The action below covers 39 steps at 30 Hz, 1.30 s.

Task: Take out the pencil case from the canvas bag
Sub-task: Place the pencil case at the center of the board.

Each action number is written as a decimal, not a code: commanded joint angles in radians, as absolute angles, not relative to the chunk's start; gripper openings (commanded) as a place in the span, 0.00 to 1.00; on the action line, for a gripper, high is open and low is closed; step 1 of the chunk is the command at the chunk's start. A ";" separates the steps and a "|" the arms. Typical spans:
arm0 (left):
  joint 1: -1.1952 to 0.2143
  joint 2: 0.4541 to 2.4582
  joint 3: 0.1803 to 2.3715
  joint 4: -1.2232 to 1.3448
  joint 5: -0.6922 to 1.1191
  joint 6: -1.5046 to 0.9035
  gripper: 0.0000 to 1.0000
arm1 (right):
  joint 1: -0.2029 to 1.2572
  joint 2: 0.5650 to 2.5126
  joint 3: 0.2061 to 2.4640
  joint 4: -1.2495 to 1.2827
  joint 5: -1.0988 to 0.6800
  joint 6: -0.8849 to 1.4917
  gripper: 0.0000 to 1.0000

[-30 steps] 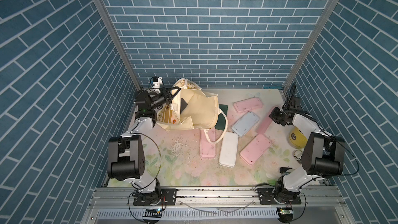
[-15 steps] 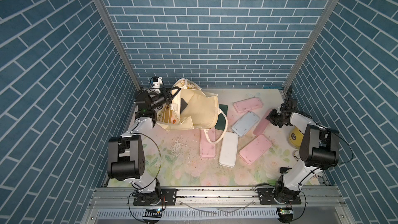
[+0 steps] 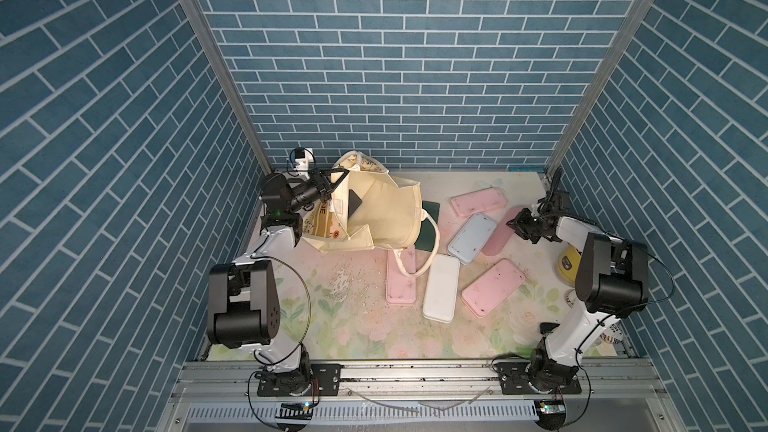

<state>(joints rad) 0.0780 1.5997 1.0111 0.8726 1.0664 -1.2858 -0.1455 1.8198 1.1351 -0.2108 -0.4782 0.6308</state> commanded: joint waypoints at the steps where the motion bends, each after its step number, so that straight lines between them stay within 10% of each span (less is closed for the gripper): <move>1: 0.080 1.575 1.026 0.891 1.074 -1.273 0.00 | -0.149 1.844 1.113 -0.153 -0.501 0.655 0.12; 16: 0.079 1.568 1.028 0.891 1.075 -1.273 0.00 | -0.149 1.752 1.123 -0.324 -0.273 0.598 0.52; 28: 0.079 1.546 1.031 0.919 1.081 -1.278 0.00 | -0.094 1.594 1.118 -0.409 -0.228 0.604 0.53; 39: 0.079 1.531 1.032 1.021 1.100 -1.317 0.00 | 0.309 1.356 1.201 -0.336 -0.165 0.570 0.52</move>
